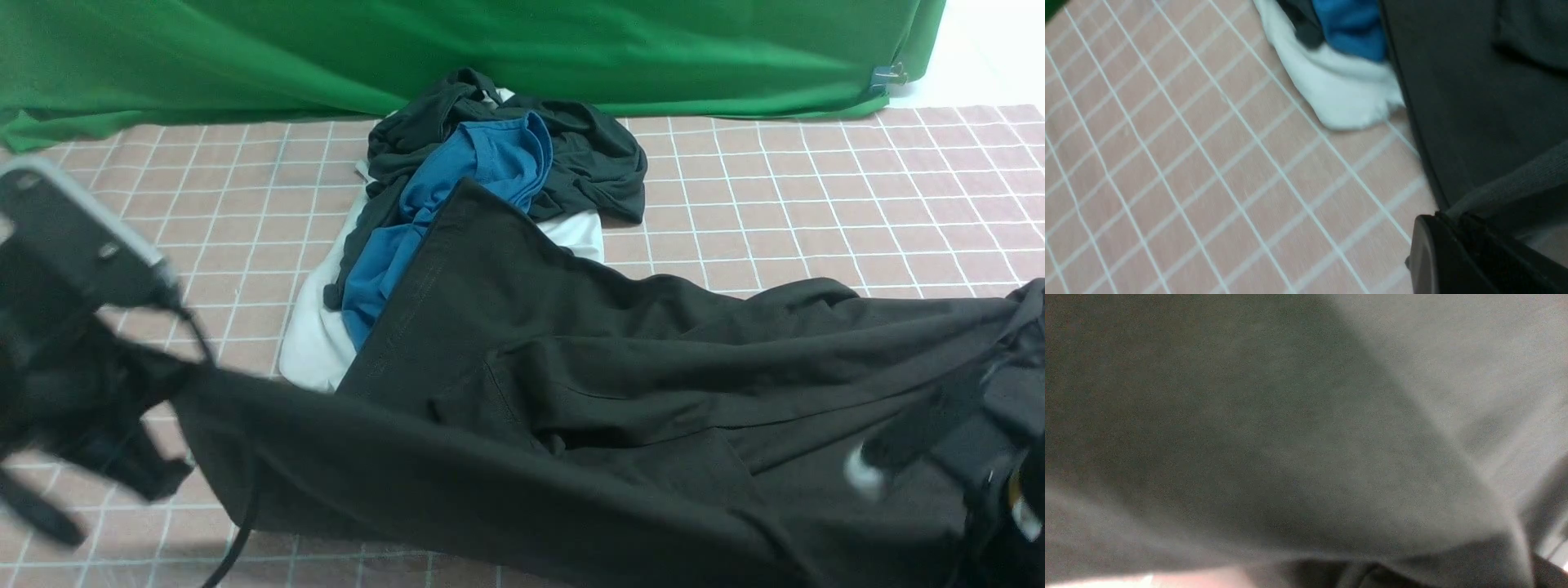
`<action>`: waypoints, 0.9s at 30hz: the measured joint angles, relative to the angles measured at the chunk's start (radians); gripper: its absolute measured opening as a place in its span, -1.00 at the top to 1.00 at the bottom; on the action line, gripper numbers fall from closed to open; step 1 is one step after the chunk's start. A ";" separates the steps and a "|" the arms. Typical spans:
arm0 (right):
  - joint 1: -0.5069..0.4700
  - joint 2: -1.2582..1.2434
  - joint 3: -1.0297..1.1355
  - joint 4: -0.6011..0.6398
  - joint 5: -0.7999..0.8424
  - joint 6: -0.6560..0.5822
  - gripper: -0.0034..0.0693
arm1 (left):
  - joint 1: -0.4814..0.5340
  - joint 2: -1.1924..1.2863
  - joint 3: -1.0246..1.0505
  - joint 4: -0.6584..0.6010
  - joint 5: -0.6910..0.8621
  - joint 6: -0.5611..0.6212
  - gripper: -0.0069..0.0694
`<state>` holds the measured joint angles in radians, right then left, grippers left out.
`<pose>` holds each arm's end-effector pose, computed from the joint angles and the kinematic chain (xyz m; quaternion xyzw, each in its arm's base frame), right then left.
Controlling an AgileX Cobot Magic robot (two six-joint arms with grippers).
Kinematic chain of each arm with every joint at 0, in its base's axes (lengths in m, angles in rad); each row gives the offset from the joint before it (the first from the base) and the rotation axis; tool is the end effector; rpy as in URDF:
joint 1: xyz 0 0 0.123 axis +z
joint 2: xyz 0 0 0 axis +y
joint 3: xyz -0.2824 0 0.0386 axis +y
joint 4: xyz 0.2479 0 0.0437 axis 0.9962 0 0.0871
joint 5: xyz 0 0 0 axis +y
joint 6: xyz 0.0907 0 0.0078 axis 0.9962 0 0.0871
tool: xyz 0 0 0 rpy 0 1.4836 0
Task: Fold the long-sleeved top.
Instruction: Use both arms to drag the lower edge of the fabric forward and fold it over the upper edge
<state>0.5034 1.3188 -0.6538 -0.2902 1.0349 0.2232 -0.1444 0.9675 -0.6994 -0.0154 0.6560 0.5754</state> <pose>0.1745 0.0705 0.1993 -0.2138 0.9689 -0.1221 0.0242 0.1810 -0.0272 0.2862 0.3250 0.8750 0.0703 0.3519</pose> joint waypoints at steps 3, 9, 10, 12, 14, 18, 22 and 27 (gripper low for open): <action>-0.083 0.001 -0.054 -0.012 -0.066 -0.019 0.78 | 0.000 0.131 -0.036 0.005 -0.064 0.000 0.73; -0.217 0.064 -0.197 -0.018 -0.172 -0.090 0.78 | 0.000 0.351 -0.139 0.015 -0.188 0.000 0.73; -0.234 0.086 -0.219 -0.018 -0.174 -0.101 0.78 | 0.000 0.380 -0.165 0.015 -0.202 0.000 0.73; -0.282 0.157 -0.285 -0.018 -0.183 -0.126 0.78 | 0.000 0.460 -0.232 0.015 -0.220 0.000 0.73; -0.313 0.205 -0.326 -0.018 -0.188 -0.140 0.78 | 0.000 0.505 -0.272 0.015 -0.221 0.003 0.73; -0.385 0.310 -0.418 -0.018 -0.197 -0.186 0.78 | 0.000 0.612 -0.390 -0.010 -0.223 0.021 0.73; -0.449 0.395 -0.493 -0.012 -0.200 -0.223 0.79 | -0.003 0.690 -0.489 -0.041 -0.220 0.053 0.73; -0.504 0.467 -0.562 -0.002 -0.206 -0.252 0.79 | -0.006 0.769 -0.572 -0.104 -0.207 0.135 0.73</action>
<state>-0.0007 1.7853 -1.2157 -0.2924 0.8294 -0.0293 -0.1499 1.7366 -1.2718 -0.1192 0.4492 0.7102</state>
